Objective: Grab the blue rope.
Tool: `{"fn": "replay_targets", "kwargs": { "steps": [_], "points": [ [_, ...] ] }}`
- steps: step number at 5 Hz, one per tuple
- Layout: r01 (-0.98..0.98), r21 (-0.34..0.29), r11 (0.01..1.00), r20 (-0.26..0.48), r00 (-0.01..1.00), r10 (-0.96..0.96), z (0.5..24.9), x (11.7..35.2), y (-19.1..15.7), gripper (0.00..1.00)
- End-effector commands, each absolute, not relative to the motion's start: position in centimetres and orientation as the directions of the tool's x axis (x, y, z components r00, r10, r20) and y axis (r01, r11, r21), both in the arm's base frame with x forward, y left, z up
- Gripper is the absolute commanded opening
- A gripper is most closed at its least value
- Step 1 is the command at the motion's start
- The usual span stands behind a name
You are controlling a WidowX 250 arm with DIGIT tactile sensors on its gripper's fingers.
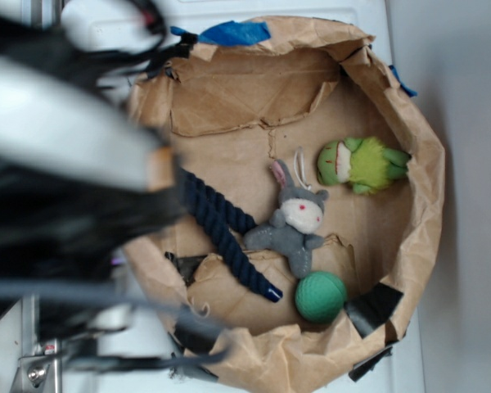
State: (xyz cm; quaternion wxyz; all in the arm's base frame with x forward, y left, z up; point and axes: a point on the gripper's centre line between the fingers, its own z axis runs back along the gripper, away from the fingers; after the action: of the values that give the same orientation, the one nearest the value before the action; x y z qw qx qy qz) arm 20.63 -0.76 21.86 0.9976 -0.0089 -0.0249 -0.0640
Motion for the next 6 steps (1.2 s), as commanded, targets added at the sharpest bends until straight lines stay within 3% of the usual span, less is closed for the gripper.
{"fn": "replay_targets", "kwargs": {
  "steps": [1, 2, 3, 4, 5, 6],
  "points": [
    [0.541, 0.038, 0.840, 0.099, 0.834, -0.542, 19.2, 23.7, 0.7, 1.00],
    [0.621, 0.050, 0.783, 0.077, 0.779, -0.623, 17.3, 23.1, 1.9, 1.00],
    [0.616, 0.045, 0.786, 0.064, 0.784, -0.618, 15.4, 23.6, 3.1, 1.00],
    [0.648, 0.046, 0.760, 0.011, 0.761, -0.649, 12.0, 23.1, 3.2, 1.00],
    [0.674, -0.026, 0.738, -0.015, 0.738, -0.674, 8.9, 22.8, 2.8, 1.00],
    [0.697, -0.092, 0.712, 0.038, 0.716, -0.697, 5.4, 23.2, 1.7, 1.00]
  ]
}}
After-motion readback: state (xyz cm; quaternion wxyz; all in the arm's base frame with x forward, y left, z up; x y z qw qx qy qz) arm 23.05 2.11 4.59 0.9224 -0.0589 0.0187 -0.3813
